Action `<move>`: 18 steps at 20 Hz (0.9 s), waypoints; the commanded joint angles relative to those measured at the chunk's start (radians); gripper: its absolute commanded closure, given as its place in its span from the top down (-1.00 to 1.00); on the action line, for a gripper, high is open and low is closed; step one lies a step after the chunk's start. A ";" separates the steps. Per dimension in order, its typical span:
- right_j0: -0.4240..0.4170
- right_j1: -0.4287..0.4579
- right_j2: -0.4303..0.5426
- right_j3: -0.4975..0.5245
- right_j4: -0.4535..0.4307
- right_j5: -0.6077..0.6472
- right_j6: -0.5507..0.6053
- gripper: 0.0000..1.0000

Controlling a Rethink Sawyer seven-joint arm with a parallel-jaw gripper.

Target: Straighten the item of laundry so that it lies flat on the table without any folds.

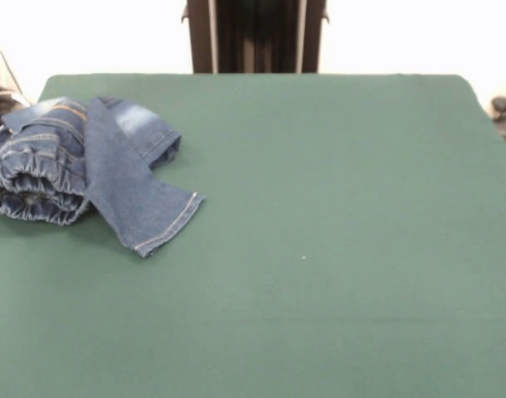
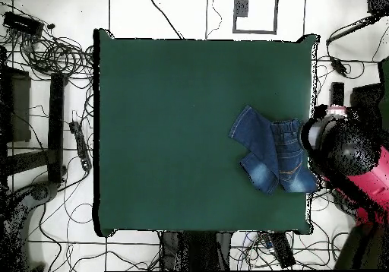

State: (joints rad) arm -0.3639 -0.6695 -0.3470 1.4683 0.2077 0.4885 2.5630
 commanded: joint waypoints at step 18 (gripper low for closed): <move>0.161 0.151 0.052 0.103 0.091 0.000 0.251 1.00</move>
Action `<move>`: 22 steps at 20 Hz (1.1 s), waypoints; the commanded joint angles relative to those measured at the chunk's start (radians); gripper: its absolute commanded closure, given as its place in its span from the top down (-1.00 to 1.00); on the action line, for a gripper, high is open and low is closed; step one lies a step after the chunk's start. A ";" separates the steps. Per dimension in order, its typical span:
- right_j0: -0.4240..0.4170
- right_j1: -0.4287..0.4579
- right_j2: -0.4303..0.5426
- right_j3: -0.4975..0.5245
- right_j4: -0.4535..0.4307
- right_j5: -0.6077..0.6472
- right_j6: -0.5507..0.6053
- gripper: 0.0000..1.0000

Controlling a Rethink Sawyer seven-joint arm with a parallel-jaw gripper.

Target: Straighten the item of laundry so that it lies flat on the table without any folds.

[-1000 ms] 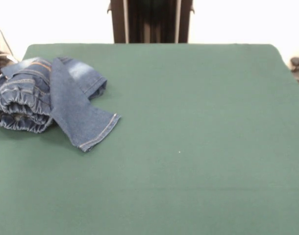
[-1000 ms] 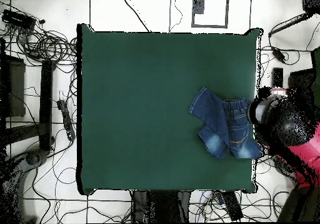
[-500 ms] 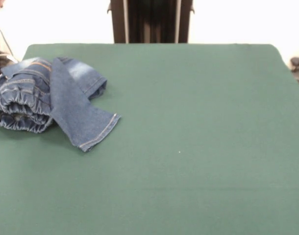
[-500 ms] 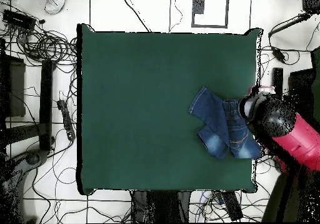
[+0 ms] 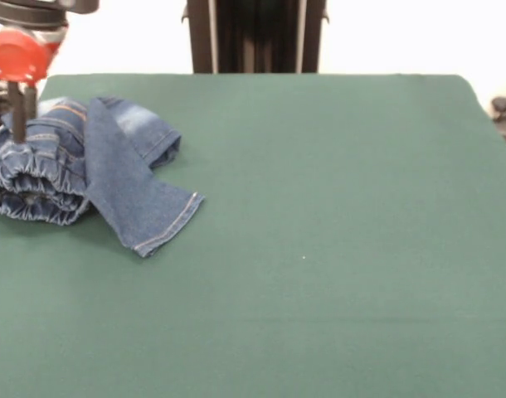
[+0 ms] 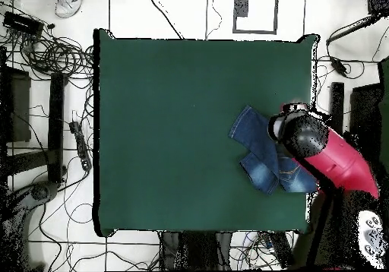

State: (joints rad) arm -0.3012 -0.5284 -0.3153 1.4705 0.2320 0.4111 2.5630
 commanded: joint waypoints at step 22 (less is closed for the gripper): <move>0.112 0.110 -0.034 0.073 0.097 0.033 0.188 1.00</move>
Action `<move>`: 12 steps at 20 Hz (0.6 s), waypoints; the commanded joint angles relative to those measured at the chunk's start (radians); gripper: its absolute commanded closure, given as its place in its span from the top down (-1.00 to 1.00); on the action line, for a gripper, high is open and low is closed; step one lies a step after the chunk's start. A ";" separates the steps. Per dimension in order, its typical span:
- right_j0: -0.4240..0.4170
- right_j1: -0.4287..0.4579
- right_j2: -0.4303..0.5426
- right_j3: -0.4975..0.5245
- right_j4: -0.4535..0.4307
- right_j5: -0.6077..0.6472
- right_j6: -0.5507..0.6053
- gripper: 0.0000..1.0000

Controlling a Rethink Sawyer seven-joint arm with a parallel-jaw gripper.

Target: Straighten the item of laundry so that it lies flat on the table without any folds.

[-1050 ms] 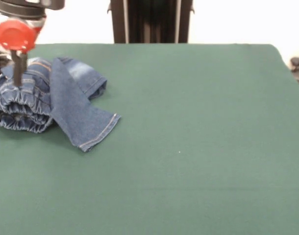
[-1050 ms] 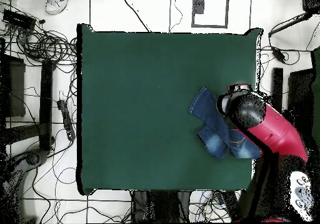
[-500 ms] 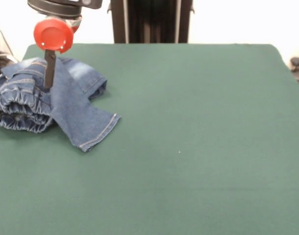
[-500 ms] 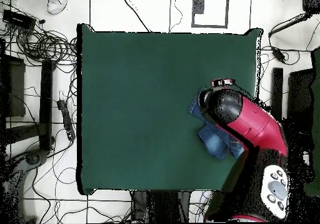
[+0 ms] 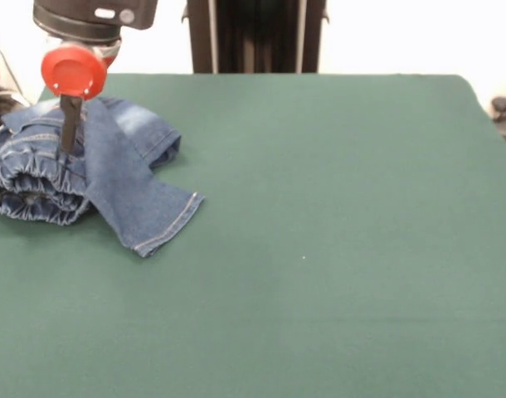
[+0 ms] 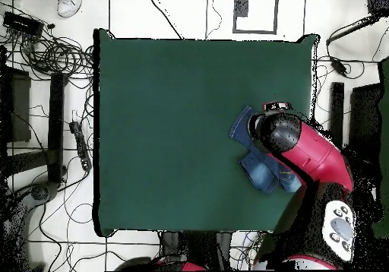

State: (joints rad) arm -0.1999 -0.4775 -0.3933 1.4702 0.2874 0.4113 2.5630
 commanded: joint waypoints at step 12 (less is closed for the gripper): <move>-0.040 0.124 0.040 0.017 0.041 0.010 0.167 1.00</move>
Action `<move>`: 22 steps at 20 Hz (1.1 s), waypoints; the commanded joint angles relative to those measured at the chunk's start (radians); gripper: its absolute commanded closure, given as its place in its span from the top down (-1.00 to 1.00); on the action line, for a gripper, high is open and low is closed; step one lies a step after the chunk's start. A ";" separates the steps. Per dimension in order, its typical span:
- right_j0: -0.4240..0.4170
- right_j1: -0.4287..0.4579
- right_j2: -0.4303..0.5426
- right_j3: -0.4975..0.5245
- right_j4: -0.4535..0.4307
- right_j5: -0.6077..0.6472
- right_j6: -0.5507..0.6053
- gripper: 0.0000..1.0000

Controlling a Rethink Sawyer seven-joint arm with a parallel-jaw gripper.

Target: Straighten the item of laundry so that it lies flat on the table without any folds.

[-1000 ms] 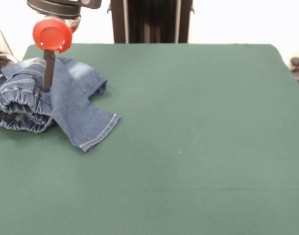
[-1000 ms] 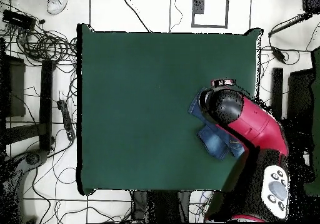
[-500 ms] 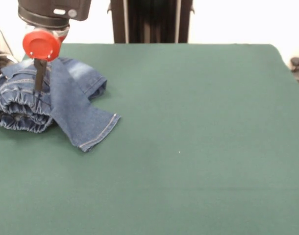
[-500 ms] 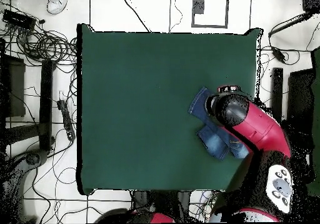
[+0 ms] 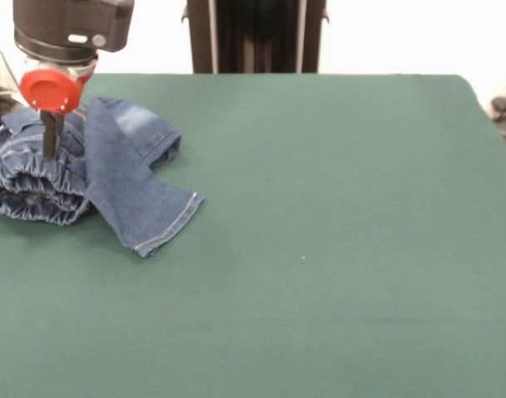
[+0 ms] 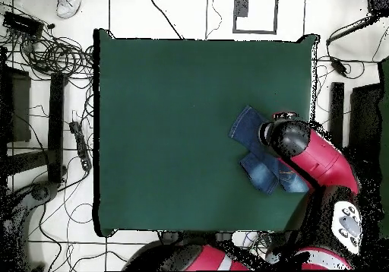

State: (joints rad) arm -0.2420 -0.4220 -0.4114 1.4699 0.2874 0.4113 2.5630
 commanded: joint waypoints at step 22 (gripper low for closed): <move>-0.005 0.095 0.025 0.000 0.050 -0.121 0.159 1.00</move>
State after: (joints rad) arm -0.2644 -0.3312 -0.4338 1.4654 0.2983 0.3193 2.5630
